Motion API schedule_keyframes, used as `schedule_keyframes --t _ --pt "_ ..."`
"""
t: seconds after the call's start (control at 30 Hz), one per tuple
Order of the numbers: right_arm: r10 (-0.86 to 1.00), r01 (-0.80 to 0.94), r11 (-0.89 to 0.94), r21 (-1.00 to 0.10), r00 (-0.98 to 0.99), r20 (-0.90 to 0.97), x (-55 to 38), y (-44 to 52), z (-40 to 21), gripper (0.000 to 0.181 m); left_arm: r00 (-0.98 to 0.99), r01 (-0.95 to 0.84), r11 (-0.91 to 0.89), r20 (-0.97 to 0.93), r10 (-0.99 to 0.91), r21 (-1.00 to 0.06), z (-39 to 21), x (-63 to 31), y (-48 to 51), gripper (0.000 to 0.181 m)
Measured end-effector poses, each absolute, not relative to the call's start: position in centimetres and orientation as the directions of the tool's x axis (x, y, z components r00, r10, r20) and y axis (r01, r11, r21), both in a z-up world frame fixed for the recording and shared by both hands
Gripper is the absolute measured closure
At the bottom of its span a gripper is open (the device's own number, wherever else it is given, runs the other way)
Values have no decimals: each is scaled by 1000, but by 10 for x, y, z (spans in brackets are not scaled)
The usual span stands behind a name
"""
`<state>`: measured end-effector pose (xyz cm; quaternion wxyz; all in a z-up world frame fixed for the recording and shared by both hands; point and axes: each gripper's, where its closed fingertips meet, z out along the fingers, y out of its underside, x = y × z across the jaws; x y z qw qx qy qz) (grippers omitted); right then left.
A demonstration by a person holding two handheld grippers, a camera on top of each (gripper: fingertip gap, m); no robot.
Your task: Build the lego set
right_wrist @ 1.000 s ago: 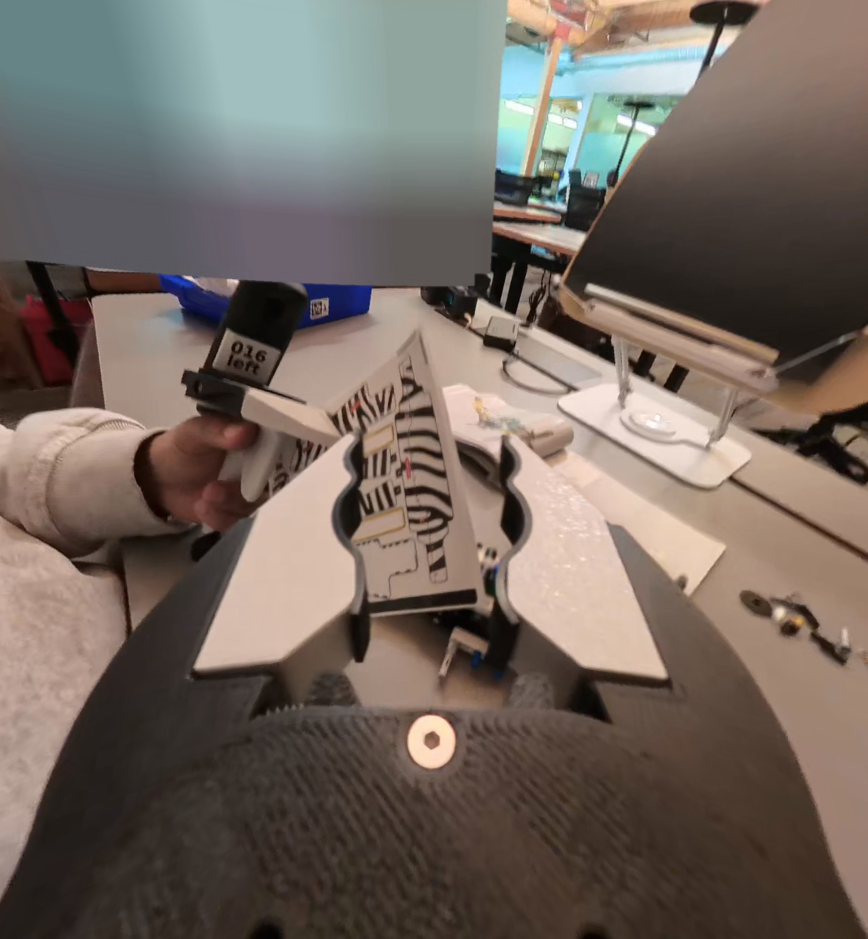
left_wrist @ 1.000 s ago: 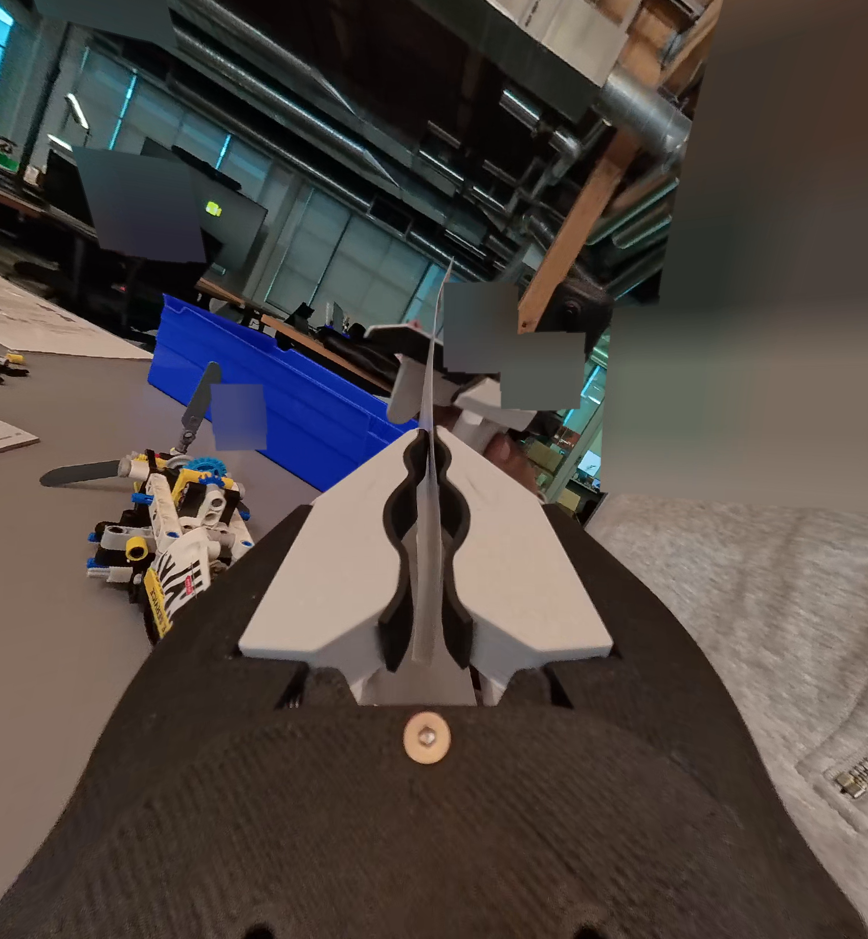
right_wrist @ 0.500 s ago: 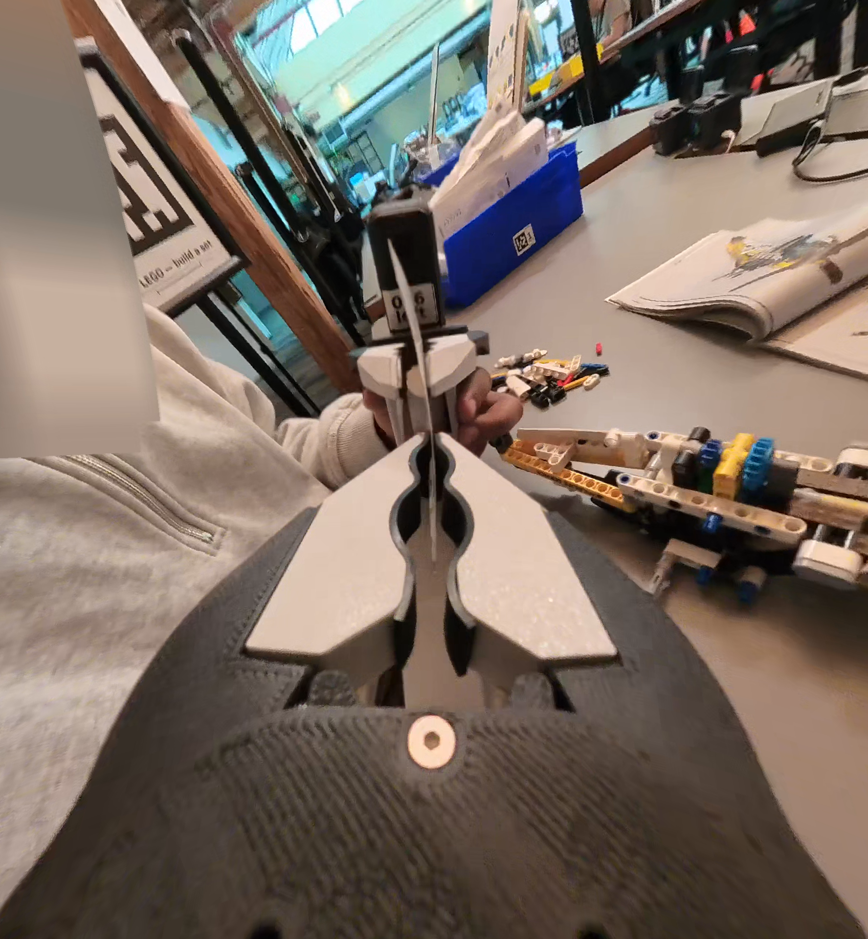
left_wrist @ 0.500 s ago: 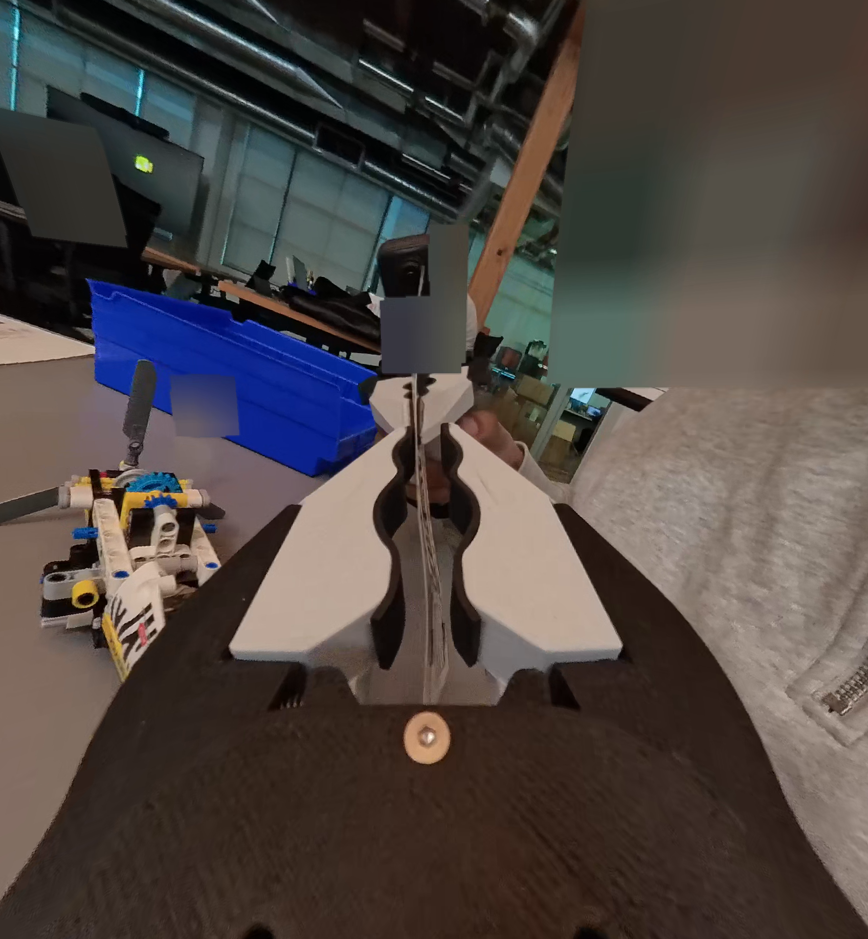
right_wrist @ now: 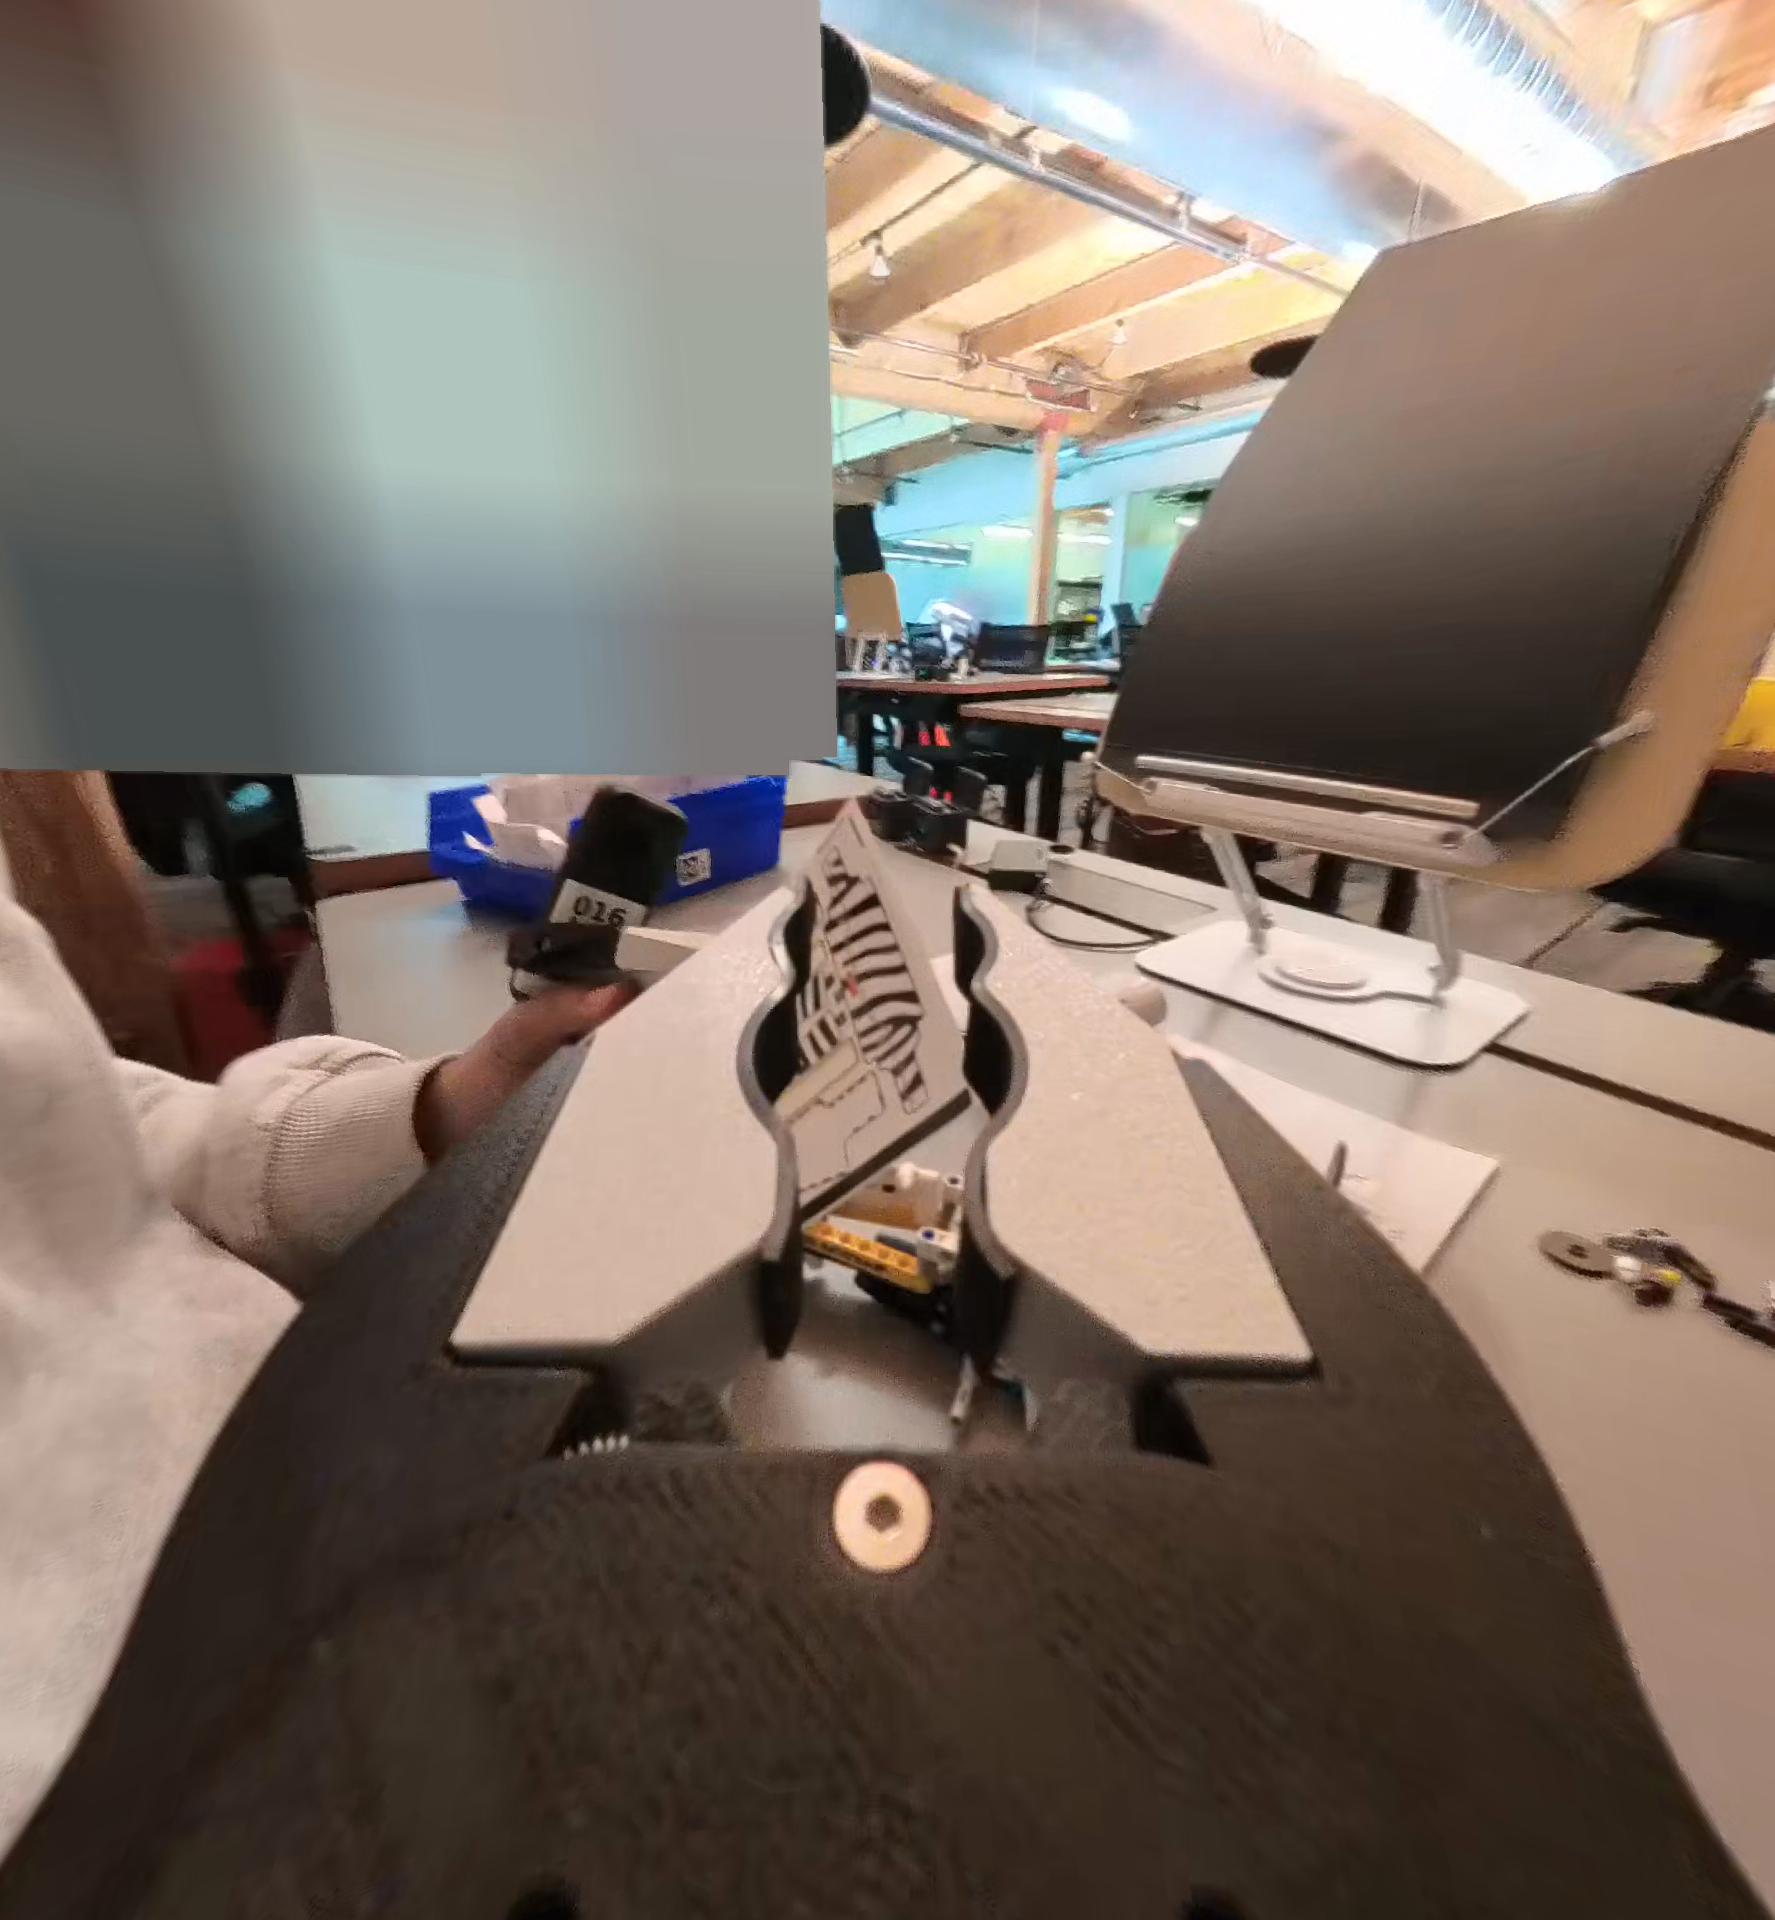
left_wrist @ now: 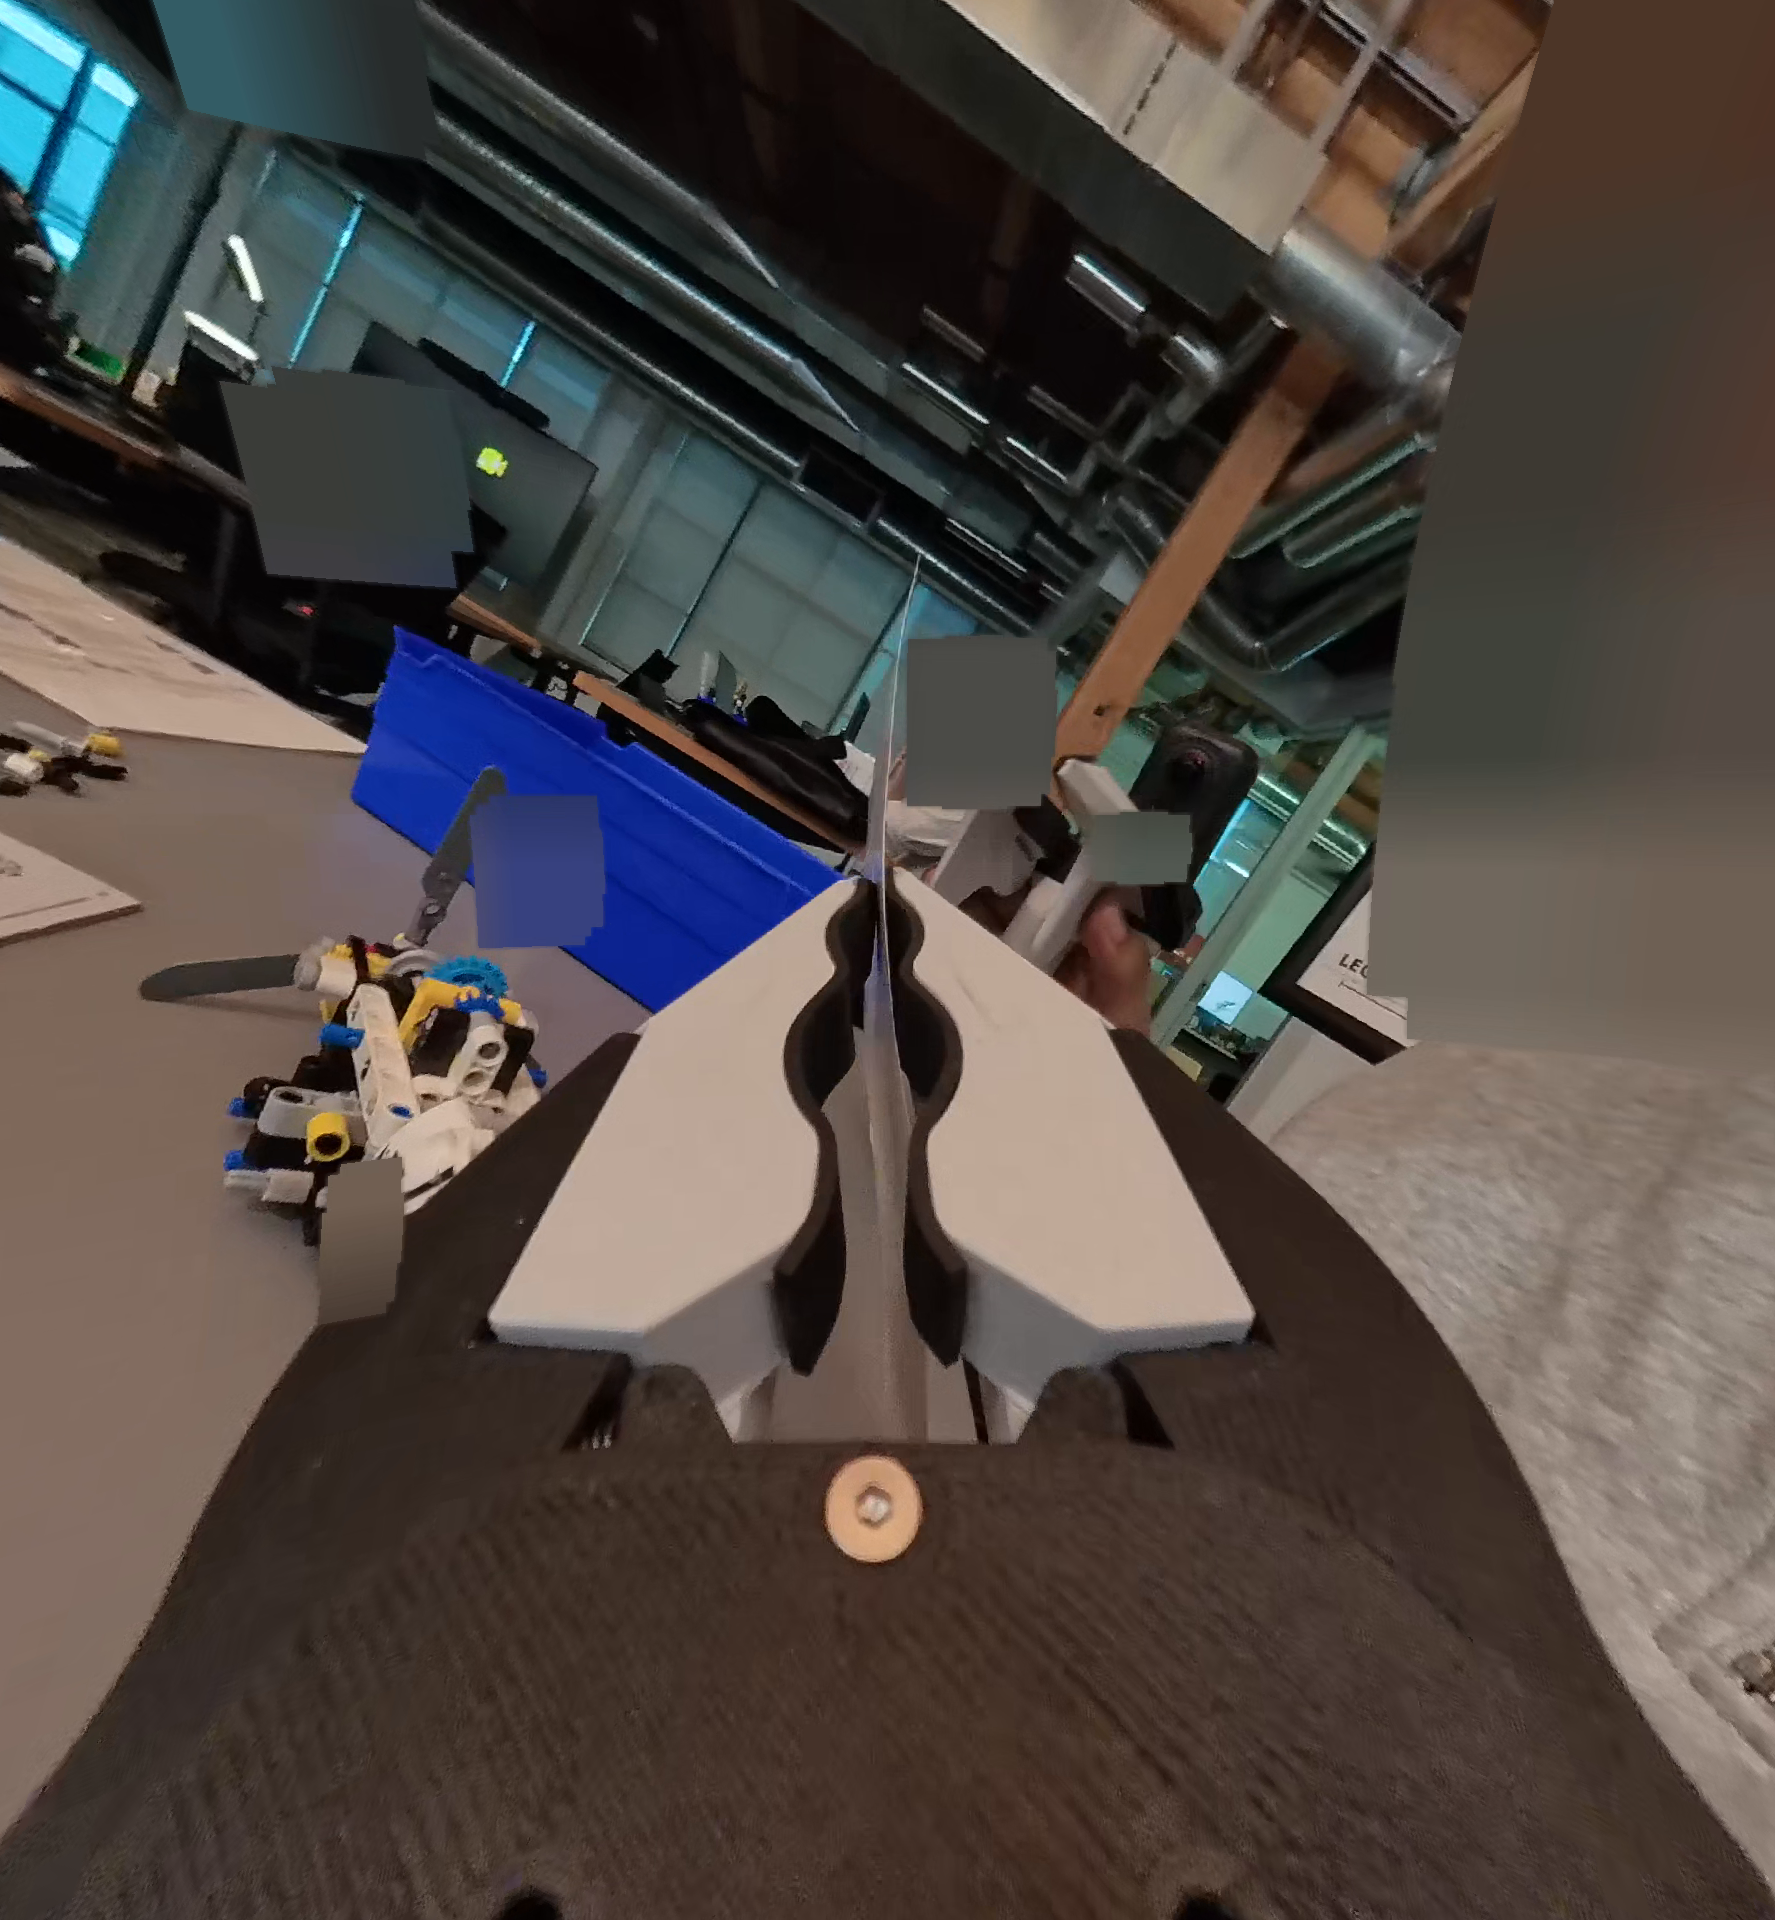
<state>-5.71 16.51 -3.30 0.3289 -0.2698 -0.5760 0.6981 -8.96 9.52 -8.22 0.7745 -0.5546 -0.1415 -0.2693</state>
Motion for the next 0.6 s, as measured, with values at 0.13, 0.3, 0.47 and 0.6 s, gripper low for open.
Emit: schedule_keyframes --t 0.13,0.3,0.47,0.6 --pt "759 -86 -15 -996 -650 44 -61 142 -45 148 842 532 249 476 -254 -809 -74 -85 90 181" --pt "740 -180 45 -983 -655 154 -55 118 -39 154 864 498 228 454 -219 -837 -81 -80 97 181" --pt "728 -162 71 -984 -666 162 -60 109 -49 151 894 425 216 370 -253 -879 -80 -63 100 181" --pt "711 -147 116 -982 -678 185 -64 102 -58 150 919 342 204 281 -277 -917 -80 -47 101 181"
